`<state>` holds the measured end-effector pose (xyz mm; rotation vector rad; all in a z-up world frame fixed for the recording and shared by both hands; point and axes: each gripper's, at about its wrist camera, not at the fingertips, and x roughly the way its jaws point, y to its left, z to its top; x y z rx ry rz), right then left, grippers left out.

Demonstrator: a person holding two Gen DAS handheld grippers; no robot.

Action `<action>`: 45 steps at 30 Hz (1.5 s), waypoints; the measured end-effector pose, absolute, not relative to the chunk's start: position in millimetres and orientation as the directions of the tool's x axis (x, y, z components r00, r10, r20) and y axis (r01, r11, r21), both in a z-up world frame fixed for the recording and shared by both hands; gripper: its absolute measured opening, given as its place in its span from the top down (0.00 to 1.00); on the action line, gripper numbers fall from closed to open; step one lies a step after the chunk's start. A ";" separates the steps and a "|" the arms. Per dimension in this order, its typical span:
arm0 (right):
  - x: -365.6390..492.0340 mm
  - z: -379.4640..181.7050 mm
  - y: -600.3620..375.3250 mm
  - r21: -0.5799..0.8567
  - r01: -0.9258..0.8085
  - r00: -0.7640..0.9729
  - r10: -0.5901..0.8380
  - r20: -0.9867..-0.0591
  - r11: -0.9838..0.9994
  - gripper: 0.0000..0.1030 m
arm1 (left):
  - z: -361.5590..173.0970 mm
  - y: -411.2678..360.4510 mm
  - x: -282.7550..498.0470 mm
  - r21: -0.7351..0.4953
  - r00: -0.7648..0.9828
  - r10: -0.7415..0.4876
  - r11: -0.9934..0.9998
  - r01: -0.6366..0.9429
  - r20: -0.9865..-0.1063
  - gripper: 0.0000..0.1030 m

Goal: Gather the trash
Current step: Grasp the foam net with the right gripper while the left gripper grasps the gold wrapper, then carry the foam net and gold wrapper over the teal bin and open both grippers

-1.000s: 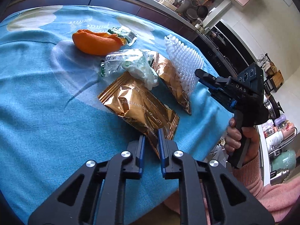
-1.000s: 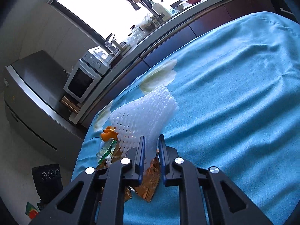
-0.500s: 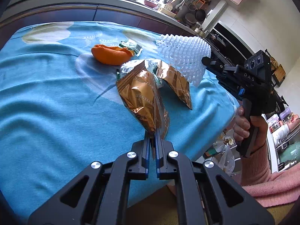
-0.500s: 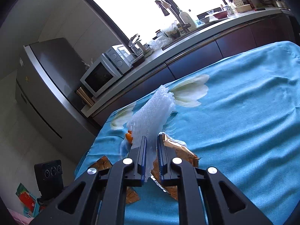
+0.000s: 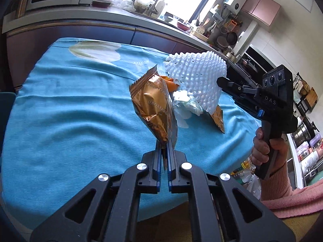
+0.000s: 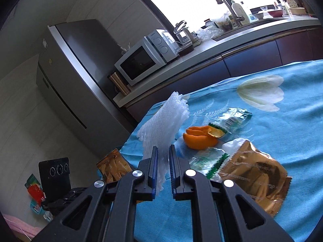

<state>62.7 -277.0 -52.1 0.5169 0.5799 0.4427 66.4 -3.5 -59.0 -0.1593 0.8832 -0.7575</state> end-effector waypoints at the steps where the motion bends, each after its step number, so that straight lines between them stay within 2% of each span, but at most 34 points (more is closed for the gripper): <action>1: 67.4 -50.9 -269.7 0.569 -0.261 0.741 0.540 -0.399 0.780 0.90 | -57.1 4.2 66.7 -0.420 0.412 -0.651 0.742 0.522 -0.637 0.95; 15: 139.4 -32.9 -139.7 0.539 -0.479 0.568 0.713 -0.412 0.693 0.90 | -38.2 141.5 74.8 -0.423 0.608 -0.511 0.856 0.296 -0.608 0.95; 23: 178.0 -34.7 -73.9 0.551 -0.543 0.460 0.773 -0.436 0.634 0.90 | -36.6 211.9 85.5 -0.406 0.683 -0.398 0.900 0.161 -0.612 0.95; 35: 220.7 -55.0 15.0 0.509 -0.570 0.365 0.754 -0.546 0.644 0.90 | -66.0 276.8 114.6 -0.378 0.684 -0.254 0.925 -0.035 -0.684 0.95; 45: 245.3 -78.9 67.8 0.470 -0.560 0.318 0.701 -0.639 0.682 0.90 | -100.8 302.0 135.7 -0.376 0.634 -0.214 0.917 -0.131 -0.743 0.95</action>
